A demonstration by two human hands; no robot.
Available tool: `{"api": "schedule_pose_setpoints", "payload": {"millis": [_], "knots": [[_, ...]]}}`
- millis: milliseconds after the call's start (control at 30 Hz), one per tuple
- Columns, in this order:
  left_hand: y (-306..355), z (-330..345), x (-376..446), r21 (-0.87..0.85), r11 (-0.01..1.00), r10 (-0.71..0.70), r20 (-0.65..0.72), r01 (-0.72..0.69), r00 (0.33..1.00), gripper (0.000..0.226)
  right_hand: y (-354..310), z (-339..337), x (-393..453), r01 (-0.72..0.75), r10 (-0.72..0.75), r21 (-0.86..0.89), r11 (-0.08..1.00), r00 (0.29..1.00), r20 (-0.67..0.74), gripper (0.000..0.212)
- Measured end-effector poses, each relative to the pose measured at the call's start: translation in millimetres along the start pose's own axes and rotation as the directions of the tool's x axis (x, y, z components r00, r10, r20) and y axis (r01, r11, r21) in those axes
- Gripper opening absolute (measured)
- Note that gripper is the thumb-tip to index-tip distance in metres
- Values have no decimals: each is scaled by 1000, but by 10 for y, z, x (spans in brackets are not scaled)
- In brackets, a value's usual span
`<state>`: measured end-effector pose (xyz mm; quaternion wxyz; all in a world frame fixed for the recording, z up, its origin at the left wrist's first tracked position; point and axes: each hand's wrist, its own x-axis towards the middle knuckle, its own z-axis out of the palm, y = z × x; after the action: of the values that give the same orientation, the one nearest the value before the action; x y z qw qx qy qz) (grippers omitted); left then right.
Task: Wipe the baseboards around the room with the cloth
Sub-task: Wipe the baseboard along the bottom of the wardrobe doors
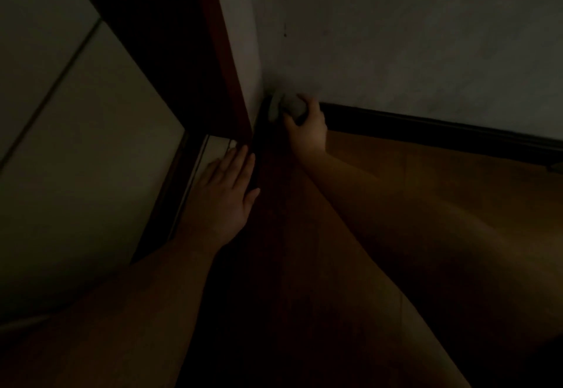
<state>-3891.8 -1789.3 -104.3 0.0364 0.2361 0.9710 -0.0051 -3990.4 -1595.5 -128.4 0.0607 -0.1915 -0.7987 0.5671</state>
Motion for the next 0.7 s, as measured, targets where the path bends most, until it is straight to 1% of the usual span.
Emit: {"api": "schedule_pose_setpoints", "payload": {"millis": [100,167,267,333,433,533,600,700], "knots": [[13,-3,-10,20,1000,-6,22,6,1000,66,-217,214,101,-55,58,78,995,998,-28,52],[6,7,-3,18,1000,-7,26,7,1000,66,-218,236,151,-96,101,82,992,993,-57,48],[-15,15,-7,8,1000,-8,16,8,1000,66,-139,119,159,-97,105,81,992,988,-112,41],[-21,32,-4,4,1000,-3,21,3,1000,68,-49,-77,156,-94,107,88,992,982,-157,36],[-15,28,9,-6,1000,-10,10,10,1000,69,131,-525,159,-89,98,49,995,971,-220,32],[-38,29,19,-14,1000,-3,-5,3,1000,69,390,-1167,156,-108,97,-19,994,946,-311,31],[-26,45,23,-18,1000,5,4,-4,1000,69,608,-1666,129,-155,113,-74,985,909,-400,34],[-25,37,27,14,1000,0,-25,0,1000,68,868,-2296,22,-299,218,-75,951,823,-525,39]]}}
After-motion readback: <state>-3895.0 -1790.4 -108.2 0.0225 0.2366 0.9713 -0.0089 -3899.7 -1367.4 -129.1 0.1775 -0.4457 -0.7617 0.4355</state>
